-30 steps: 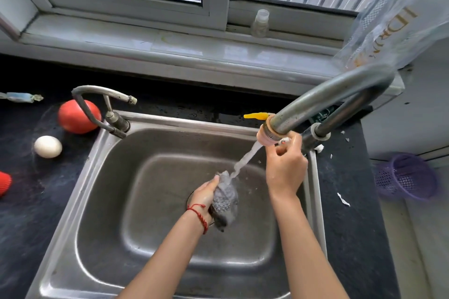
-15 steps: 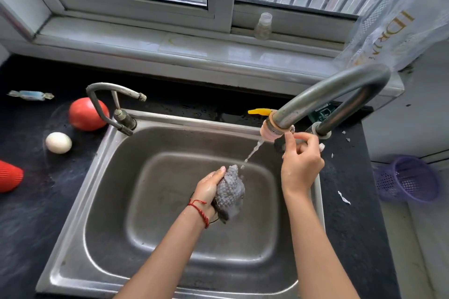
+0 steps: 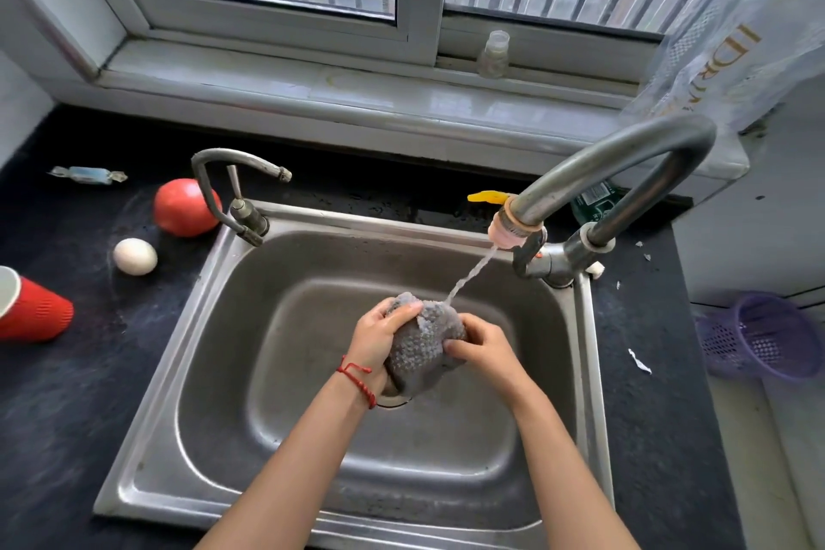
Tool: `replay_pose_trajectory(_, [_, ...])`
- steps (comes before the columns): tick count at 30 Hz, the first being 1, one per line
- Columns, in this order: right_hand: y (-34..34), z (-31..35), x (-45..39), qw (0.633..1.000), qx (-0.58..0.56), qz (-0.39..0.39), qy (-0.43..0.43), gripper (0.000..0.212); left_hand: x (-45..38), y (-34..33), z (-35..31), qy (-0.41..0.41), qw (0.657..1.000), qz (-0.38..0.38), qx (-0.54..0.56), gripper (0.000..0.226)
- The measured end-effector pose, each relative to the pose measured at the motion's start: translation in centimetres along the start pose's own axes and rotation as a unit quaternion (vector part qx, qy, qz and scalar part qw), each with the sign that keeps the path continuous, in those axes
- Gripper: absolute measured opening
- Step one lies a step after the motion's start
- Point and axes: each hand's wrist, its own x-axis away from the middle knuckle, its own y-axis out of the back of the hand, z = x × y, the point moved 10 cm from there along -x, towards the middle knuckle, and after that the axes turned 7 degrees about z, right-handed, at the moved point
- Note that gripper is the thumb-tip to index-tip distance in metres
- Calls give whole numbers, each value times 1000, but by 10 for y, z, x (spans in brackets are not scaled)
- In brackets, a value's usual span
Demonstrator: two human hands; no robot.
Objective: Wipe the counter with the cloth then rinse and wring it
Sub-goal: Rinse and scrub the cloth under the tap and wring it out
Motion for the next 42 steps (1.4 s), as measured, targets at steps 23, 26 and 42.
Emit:
replay_pose_trajectory(23, [5,4,5,938,-322,-123,-38,32,50,-62,-51,-336,829,-44,-444,14])
replay_pose_trajectory(26, [14,9,8,967,-206,-146,-34,15,61,-72,-42,-347,820,27,-456,16])
replay_pose_trajectory(42, [22,48,5,948,-284,-124,73,16,0,-64,6,-26,932,235,-274,66])
